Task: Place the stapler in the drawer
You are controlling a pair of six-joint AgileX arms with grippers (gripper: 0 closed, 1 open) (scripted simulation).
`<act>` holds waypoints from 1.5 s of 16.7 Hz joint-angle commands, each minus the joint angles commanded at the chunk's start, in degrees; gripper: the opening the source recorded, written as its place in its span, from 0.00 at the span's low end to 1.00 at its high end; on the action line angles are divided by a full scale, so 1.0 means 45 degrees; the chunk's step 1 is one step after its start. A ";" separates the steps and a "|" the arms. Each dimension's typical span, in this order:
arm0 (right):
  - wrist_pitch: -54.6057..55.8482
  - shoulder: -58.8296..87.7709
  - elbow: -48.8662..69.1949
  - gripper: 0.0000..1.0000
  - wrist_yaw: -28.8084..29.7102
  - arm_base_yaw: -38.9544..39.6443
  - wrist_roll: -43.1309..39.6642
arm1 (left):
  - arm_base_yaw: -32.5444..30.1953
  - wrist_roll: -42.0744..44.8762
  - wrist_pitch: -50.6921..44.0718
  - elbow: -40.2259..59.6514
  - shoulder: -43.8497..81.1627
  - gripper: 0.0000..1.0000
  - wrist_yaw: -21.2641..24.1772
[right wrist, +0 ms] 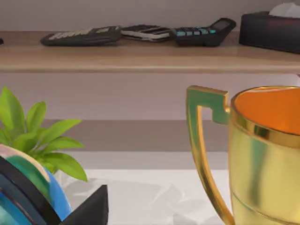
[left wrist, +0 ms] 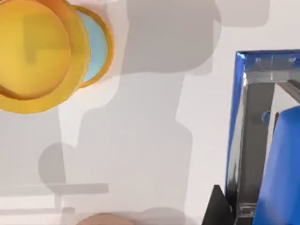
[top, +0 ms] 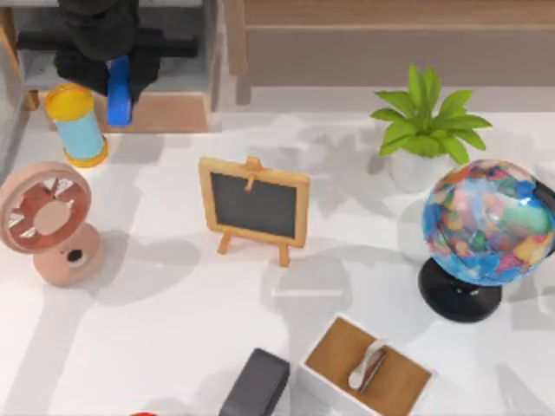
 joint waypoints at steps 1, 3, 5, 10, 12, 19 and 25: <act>0.0000 0.0000 0.0000 1.00 0.0000 0.0000 0.0000 | 0.0650 0.0975 -0.0428 0.0641 -0.0128 0.00 0.0026; 0.0000 0.0000 0.0000 1.00 0.0000 0.0000 0.0000 | 0.2144 0.2828 -0.1096 0.1923 -0.0180 0.00 0.0095; 0.0000 0.0000 0.0000 1.00 0.0000 0.0000 0.0000 | 0.3719 0.4471 -0.1540 0.3151 0.0066 0.00 0.0179; 0.0000 0.0000 0.0000 1.00 0.0000 0.0000 0.0000 | 0.6803 0.7204 -0.1894 0.5351 0.1935 0.00 0.0463; 0.0000 0.0000 0.0000 1.00 0.0000 0.0000 0.0000 | 0.7434 0.7604 -0.1874 0.5671 0.2984 0.00 0.0615; 0.0000 0.0000 0.0000 1.00 0.0000 0.0000 0.0000 | 0.7598 0.7302 -0.1877 0.4982 0.5475 0.00 0.0826; 0.0000 0.0000 0.0000 1.00 0.0000 0.0000 0.0000 | 0.7614 0.7325 -0.1754 0.4864 0.5483 0.00 0.0802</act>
